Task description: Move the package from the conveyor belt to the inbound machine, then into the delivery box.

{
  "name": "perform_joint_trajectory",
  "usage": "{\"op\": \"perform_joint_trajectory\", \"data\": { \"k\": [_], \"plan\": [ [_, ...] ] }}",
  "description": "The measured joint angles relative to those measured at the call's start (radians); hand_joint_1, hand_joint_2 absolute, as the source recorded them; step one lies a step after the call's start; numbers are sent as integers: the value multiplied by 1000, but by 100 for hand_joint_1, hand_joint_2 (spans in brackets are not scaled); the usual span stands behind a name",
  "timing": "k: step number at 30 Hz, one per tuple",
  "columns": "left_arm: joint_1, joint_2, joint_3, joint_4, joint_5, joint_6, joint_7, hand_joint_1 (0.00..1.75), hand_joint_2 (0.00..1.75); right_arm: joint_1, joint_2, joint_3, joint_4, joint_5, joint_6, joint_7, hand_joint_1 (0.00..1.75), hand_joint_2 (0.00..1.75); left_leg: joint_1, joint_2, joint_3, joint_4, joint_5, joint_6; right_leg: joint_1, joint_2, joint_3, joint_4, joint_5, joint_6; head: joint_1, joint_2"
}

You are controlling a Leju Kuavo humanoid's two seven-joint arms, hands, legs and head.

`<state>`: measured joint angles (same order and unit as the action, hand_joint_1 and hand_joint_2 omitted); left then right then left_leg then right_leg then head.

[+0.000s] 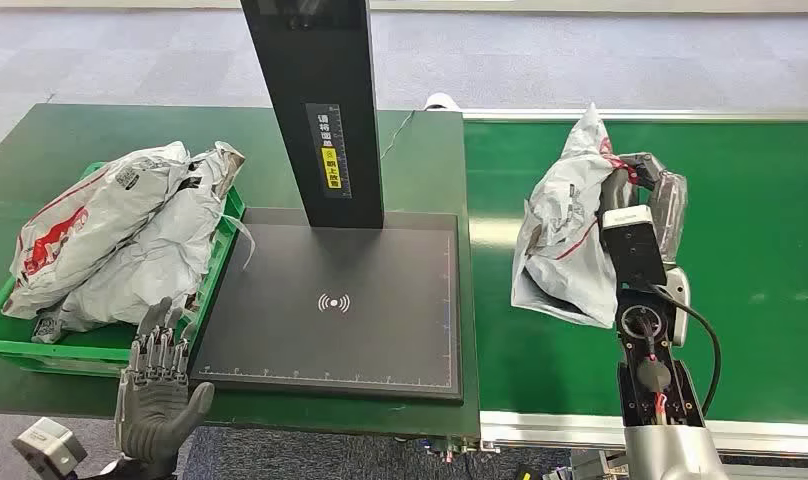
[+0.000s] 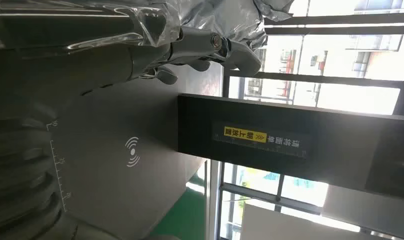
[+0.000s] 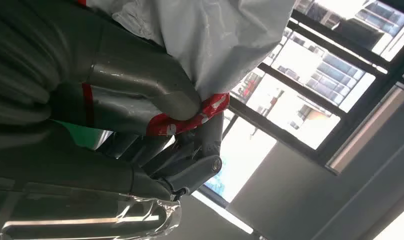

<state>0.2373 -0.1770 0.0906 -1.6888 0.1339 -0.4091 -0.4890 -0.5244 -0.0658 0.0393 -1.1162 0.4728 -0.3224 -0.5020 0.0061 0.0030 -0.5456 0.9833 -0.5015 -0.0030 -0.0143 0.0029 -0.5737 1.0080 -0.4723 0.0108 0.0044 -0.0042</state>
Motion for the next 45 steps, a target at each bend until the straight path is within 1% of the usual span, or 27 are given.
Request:
{"op": "perform_joint_trajectory", "data": {
  "k": [2, 5, 10, 15, 18, 20, 23, 26, 30, 34, 37, 41, 45],
  "plan": [
    [-4, 0, 0, 2, 0, -3, -1, 0, 175, -2, 8, 21, 5, 23, 14, 11, 175, 175, 0, 0, 0, 0, 0, 0, 0, 0, 0, 0, 0, 0, 0, 0],
    [-19, 1, -1, 9, -1, -8, -3, 0, 175, -15, 42, 94, 34, 73, 53, 35, 175, 175, 1, 1, 0, 0, 0, -1, 1, 0, 0, 0, 0, 0, 0, 0],
    [-50, 3, -12, 28, -4, -12, -4, 0, 175, -71, 132, 246, 140, 91, 126, 65, 175, 175, 3, 1, 0, 0, 2, -3, 3, 0, -1, 1, 0, -1, 0, 0],
    [-74, 6, -34, 50, -6, -19, 2, 0, 175, -135, 230, 389, 311, 86, 152, 72, 175, 175, 4, 1, 0, 0, 2, -3, 4, 0, -1, 1, 0, -1, 0, 0],
    [-83, 7, -46, 62, -7, -21, 6, 0, 175, -171, 284, 435, 402, 59, 157, 72, 175, 175, 4, 1, 0, 0, 2, -3, 4, 0, -1, 1, 0, -1, 0, 0],
    [-87, 8, -51, 68, -7, -21, 7, 0, 175, -195, 312, 456, 445, 53, 167, 80, 175, 175, 4, 1, 0, 0, 2, -3, 4, 0, -1, 1, 0, -1, 0, 0],
    [-91, 10, -52, 74, -6, -20, 8, 0, 175, -223, 339, 485, 493, 64, 183, 107, 175, 175, 4, 1, 0, 0, 2, -3, 4, 0, -1, 1, 0, -1, 0, 0],
    [-89, 12, -53, 76, -4, -19, 8, 0, 175, -249, 354, 515, 535, 85, 191, 143, 175, 175, 4, 1, 0, 0, 2, -3, 4, 0, -1, 1, 0, -1, 0, 0],
    [-77, 12, -51, 74, 0, -18, 13, 0, 175, -274, 360, 541, 583, 102, 189, 193, 0, 175, 4, 0, 0, 0, 2, -3, 4, 0, -1, 1, 0, -1, 0, 0],
    [-65, 13, -49, 66, 4, -18, 20, 0, 175, -291, 358, 545, 603, 78, 188, 194, 0, 175, 4, 0, 0, 0, 2, -3, 4, 0, -1, 1, 0, -1, 0, 0],
    [-54, 13, -45, 58, 5, -18, 24, 0, 175, -297, 351, 536, 603, 31, 193, 166, 0, 175, 4, -1, 0, 0, 2, -3, 4, 0, -1, 1, 0, -1, 0, 0],
    [-38, 13, -37, 44, 5, -18, 24, 0, 175, -296, 334, 502, 568, -48, 222, 116, 0, 175, 4, 0, 0, 0, 2, -3, 4, 0, -1, 1, 0, -1, 0, 0],
    [-26, 12, -28, 31, 5, -18, 24, 0, 175, -287, 314, 477, 511, -90, 252, 98, 0, 175, 4, 0, 1, 0, 2, -3, 4, 0, -1, 1, 0, -1, 0, 0]
  ]
}}
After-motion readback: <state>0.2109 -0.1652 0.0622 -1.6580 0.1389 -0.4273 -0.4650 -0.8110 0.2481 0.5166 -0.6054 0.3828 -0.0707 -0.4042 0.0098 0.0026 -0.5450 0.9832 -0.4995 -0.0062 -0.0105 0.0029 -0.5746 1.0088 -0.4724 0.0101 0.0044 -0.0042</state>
